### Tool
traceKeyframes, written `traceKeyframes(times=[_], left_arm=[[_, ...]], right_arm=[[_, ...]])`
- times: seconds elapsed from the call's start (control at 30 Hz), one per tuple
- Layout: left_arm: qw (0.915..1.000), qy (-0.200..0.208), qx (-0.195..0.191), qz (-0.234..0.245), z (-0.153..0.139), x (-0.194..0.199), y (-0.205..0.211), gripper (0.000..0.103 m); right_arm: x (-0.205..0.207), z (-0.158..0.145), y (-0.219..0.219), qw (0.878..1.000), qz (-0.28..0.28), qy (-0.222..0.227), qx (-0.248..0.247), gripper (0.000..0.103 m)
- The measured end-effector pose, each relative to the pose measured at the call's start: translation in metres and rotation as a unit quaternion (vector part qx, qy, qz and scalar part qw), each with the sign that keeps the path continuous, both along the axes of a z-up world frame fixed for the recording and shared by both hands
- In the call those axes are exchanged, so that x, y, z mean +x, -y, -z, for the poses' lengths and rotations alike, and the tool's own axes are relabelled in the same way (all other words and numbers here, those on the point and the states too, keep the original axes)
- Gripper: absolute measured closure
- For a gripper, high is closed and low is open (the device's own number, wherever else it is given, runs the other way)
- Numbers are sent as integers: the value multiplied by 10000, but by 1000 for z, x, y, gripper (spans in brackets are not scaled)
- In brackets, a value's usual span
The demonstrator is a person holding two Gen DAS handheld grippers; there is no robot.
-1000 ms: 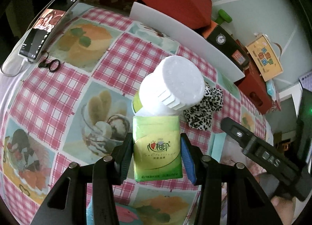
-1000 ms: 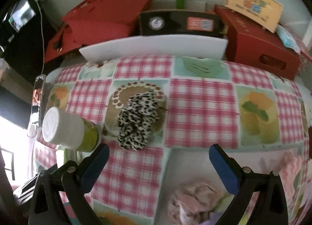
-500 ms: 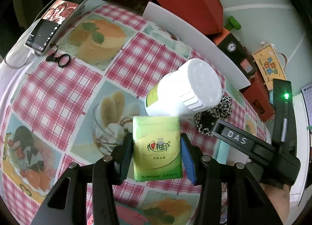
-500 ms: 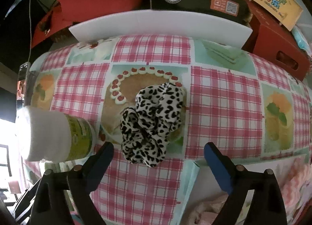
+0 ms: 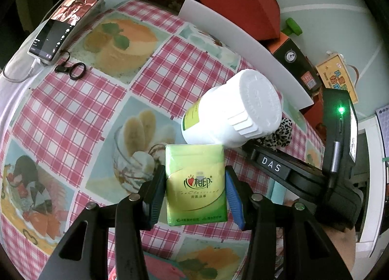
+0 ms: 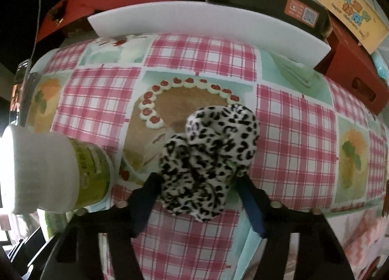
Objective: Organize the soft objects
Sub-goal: 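Grasp the green tissue pack with the left tool while the right tool grasps the leopard scrunchie, then lift the tissue pack and scrunchie and carry both over the tray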
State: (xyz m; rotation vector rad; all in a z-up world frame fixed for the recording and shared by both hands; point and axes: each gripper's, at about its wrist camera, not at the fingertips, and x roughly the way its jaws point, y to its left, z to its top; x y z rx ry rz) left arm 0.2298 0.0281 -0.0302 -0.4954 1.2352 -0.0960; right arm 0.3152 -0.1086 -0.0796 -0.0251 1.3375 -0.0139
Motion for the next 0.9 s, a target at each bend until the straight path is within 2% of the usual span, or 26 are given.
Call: traceKeyframes(times=[0.23, 0.4, 0.53, 0.9], left_arm=[[10000, -7, -19, 40, 2, 1, 1, 55], [10000, -8, -29, 41, 2, 1, 1, 55], [10000, -1, -28, 62, 2, 1, 0, 55], [9999, 23, -40, 93, 1, 1, 0, 54]], right_arm=[[-2, 3, -3, 10000, -47, 74, 21, 47], [-15, -6, 15, 9999, -70, 85, 81, 49], [-18, -9, 19, 9998, -85, 113, 154, 58], [-34, -36, 29, 9990, -63, 235, 378, 60]])
